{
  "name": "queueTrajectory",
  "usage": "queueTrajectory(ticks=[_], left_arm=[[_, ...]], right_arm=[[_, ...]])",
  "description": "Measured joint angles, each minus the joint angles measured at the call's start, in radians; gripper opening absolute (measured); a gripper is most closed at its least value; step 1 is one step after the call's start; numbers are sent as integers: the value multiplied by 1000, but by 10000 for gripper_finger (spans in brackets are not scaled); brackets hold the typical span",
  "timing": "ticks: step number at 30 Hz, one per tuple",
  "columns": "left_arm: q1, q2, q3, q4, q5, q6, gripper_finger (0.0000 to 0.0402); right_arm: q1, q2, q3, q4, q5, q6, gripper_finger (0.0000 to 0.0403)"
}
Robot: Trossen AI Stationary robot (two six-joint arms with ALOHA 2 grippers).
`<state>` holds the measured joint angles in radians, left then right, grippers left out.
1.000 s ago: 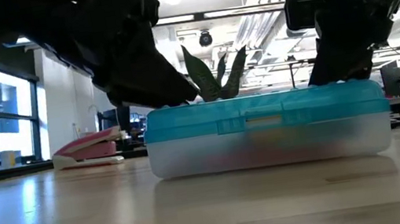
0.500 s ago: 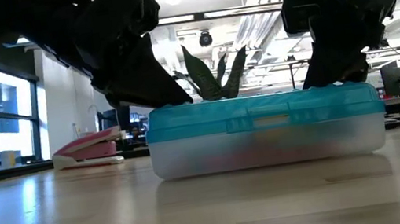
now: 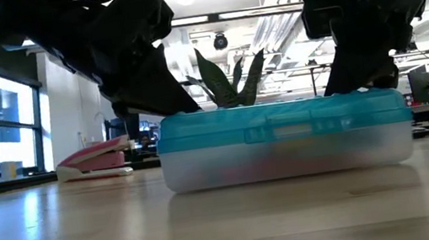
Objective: Pack school essentials
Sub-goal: Close the blue supply box, then return to Home Position
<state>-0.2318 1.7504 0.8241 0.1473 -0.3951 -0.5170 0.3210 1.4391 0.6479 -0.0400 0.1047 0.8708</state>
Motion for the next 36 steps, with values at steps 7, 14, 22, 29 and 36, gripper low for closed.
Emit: queueTrajectory(ticks=[7,14,22,29,36], left_arm=[[6,-2,-3,2,2,15,4],[2,-76,-12,-4,11,105,1],[41,-261,-9,-28,72,213,2],[94,-421,-6,-93,173,301,1],[149,-539,-6,-122,342,402,0]], right_arm=[[0,-3,-1,10,10,-19,0],[0,-77,-5,21,16,-104,0],[-33,-288,-5,29,10,-326,0],[-62,-503,-4,-4,10,-533,0],[-78,-675,-3,-103,68,-708,0]])
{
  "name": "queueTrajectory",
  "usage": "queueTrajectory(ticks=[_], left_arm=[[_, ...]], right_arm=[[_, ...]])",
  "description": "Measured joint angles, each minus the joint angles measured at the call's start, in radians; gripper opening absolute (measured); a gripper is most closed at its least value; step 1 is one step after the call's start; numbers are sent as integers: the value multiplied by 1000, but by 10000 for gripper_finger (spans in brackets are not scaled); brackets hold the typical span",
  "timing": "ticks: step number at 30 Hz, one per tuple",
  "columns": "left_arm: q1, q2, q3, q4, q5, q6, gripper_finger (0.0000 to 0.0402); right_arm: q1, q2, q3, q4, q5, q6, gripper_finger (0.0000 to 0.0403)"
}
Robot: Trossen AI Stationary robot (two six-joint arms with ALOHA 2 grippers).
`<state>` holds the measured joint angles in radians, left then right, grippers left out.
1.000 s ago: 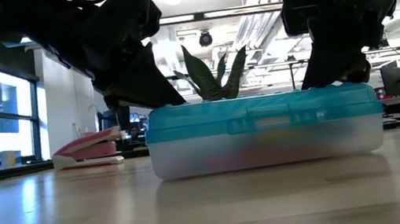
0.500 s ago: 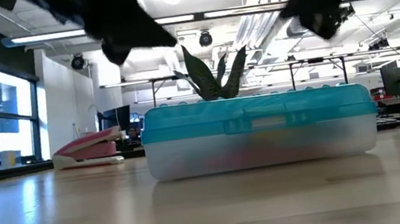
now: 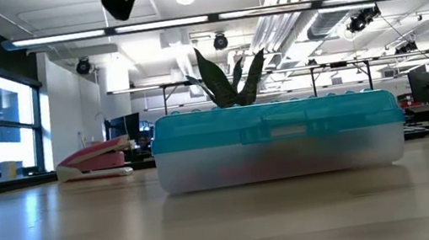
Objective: Pack school essentials
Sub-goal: Return to Home Position
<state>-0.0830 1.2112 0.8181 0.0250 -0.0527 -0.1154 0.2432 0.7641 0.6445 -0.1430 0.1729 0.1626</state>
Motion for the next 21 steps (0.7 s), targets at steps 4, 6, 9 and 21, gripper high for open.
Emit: queueTrajectory(ticks=[4,6,9,21], left_arm=[[21,-51,-19,2,72,58,0],[33,-79,-55,23,77,66,0],[46,-121,-131,63,79,43,0],[57,-335,-476,324,104,-57,0]], right_arm=[[0,-68,0,-69,54,-87,0],[0,-101,-17,-80,73,-118,0],[-1,-155,-75,-75,92,-137,0],[-1,-392,-241,-57,160,-96,0]])
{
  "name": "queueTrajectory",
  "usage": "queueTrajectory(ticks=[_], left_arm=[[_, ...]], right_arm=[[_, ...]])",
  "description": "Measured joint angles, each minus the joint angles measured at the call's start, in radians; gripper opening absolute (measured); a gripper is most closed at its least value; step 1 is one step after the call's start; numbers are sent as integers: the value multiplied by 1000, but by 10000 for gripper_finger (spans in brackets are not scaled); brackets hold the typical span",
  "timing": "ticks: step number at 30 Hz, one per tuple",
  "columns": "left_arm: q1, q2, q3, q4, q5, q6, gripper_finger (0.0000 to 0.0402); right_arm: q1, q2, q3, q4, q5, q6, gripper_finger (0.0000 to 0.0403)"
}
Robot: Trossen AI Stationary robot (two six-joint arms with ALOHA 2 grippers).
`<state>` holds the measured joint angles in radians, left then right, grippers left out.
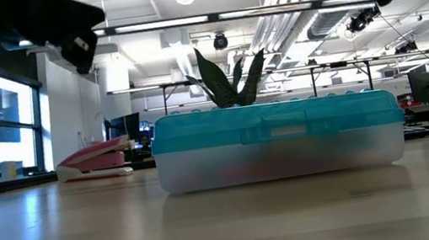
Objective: Pack school essentials
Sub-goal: Return to Home Position
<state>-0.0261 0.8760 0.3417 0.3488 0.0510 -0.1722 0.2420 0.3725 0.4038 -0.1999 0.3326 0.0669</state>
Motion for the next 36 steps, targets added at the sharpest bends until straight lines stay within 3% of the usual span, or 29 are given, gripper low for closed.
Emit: queueTrajectory(ticks=[8,20,36], left_arm=[[-1,-160,-183,126,2,-36,0],[-1,-375,-325,138,32,-57,0],[-1,-664,-330,-101,35,-42,0]], right_arm=[[0,-101,-67,0,0,-9,0],[0,-182,-270,101,75,9,0],[-5,-297,-338,86,188,-49,0]])
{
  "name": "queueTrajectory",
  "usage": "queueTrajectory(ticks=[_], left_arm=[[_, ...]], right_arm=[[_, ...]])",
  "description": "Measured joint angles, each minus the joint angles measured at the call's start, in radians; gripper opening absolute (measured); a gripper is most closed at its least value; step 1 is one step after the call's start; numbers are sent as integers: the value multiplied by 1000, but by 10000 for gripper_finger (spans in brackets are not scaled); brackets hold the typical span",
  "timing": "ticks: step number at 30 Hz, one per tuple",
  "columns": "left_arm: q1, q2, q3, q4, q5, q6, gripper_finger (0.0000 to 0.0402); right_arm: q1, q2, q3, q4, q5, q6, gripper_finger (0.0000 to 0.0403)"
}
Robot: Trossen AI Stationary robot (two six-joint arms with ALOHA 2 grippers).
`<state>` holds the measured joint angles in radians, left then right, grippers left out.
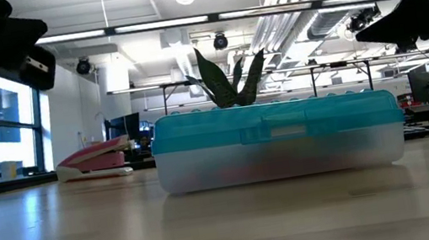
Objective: Pack school essentials
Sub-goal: Return to Home Position
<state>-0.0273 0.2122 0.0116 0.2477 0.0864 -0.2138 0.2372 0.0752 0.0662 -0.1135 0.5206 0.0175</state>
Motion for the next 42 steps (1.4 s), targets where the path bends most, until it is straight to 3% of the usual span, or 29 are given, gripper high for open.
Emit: queueTrajectory(ticks=[11,20,27,42], left_arm=[[0,-212,1,-214,0,41,0],[0,-209,45,-311,-15,135,0],[1,-206,35,-321,-120,173,1],[1,-206,35,-325,-125,182,1]], right_arm=[[-110,-34,0,-2,-30,-63,0],[-226,-29,1,-12,-188,-78,0],[-280,-23,1,-20,-317,-41,0],[-298,50,1,-20,-315,-41,0]])
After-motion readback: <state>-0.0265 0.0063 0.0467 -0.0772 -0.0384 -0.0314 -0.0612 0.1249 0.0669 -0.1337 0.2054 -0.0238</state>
